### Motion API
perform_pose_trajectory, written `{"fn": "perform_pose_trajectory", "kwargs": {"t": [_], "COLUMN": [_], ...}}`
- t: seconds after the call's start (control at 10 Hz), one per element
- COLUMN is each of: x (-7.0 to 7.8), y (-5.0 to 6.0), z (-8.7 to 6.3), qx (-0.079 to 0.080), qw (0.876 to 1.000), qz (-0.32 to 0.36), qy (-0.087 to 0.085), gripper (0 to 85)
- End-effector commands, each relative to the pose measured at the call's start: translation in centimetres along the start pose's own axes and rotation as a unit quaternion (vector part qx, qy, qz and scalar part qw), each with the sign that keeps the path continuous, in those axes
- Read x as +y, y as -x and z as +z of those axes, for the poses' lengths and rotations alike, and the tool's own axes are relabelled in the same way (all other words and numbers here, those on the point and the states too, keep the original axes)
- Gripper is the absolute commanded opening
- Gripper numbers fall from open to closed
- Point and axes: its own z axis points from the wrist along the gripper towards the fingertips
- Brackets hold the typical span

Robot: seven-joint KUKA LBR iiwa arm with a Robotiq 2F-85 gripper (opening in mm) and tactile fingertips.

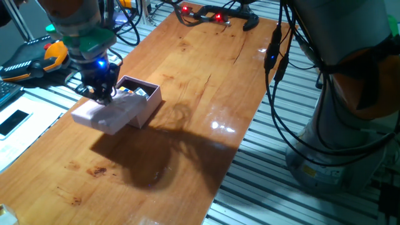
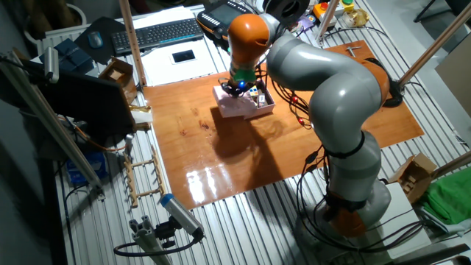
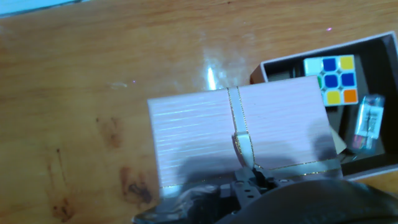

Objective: Take everything out of the gift box

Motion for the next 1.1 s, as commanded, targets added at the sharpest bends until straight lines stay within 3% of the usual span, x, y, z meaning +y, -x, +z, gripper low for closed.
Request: {"fn": "perform_pose_trajectory", "kwargs": {"t": [0.0, 0.4, 1.0], "x": [0.3, 1.4, 3.2], "y": [-0.3, -1.6, -3.5], "z": [0.0, 0.2, 1.5], "qx": [0.0, 0.007, -0.003], "qw": [1.0, 1.0, 1.0], "qz": [0.003, 0.013, 0.028], "qy": [0.001, 0.005, 0.007], "gripper": [1.0, 1.0, 1.0]}}
